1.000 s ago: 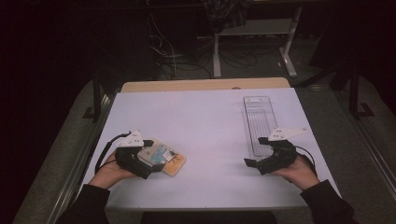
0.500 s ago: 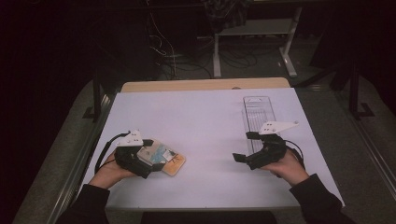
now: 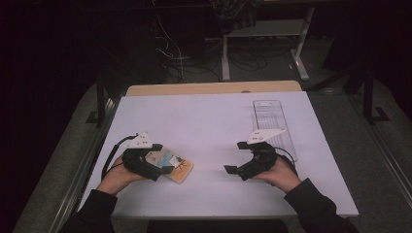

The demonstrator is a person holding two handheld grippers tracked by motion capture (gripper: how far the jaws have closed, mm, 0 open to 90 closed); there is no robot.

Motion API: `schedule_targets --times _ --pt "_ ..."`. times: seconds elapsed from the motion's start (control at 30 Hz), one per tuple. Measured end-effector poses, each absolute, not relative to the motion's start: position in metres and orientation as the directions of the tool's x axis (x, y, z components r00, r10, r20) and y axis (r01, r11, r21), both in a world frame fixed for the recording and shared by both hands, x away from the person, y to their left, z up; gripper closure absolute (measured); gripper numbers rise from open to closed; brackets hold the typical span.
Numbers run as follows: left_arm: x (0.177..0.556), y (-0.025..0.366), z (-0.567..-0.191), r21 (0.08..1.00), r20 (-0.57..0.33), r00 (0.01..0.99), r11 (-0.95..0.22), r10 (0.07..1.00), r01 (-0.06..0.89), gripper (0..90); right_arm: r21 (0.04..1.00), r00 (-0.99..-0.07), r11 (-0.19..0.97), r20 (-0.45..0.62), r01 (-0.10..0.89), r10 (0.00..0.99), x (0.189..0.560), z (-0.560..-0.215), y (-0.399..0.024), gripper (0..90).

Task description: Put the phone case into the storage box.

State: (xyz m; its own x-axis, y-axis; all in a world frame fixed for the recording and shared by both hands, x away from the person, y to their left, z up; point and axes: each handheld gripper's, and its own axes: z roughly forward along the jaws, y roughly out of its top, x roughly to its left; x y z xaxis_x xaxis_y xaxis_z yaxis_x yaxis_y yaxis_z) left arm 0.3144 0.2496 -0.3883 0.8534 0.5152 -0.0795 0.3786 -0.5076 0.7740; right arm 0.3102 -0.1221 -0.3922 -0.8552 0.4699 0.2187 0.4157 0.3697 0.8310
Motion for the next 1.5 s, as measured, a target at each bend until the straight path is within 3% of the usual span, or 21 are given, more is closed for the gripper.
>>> schedule_targets --times 0.2,0.33,0.47,0.53,1.07,1.5 --pt "0.320 0.244 -0.387 0.784 -0.045 0.848 -0.507 0.529 0.358 23.3 0.820 -0.861 0.392 0.220 0.418 0.459 0.309 -0.401 -0.110 0.0" --pt "0.322 0.240 -0.387 0.789 -0.059 0.839 -0.490 0.541 0.371 30.4 0.814 -0.862 0.401 0.221 0.420 0.456 0.308 -0.405 -0.108 0.0" --pt "0.327 0.236 -0.389 0.778 -0.061 0.826 -0.492 0.560 0.391 46.4 0.808 -0.863 0.410 0.220 0.423 0.456 0.307 -0.409 -0.107 0.0" --pt "0.329 0.232 -0.391 0.776 -0.075 0.819 -0.482 0.569 0.406 48.7 0.807 -0.861 0.410 0.222 0.425 0.457 0.307 -0.409 -0.107 0.0" --pt "0.357 0.193 -0.411 0.685 -0.074 0.813 -0.563 0.578 0.462 89.8 0.801 -0.863 0.417 0.228 0.429 0.451 0.306 -0.413 -0.105 0.0" --pt "0.358 0.167 -0.430 0.638 -0.100 0.815 -0.591 0.571 0.493 89.9 0.802 -0.862 0.412 0.234 0.433 0.450 0.306 -0.413 -0.106 0.0"
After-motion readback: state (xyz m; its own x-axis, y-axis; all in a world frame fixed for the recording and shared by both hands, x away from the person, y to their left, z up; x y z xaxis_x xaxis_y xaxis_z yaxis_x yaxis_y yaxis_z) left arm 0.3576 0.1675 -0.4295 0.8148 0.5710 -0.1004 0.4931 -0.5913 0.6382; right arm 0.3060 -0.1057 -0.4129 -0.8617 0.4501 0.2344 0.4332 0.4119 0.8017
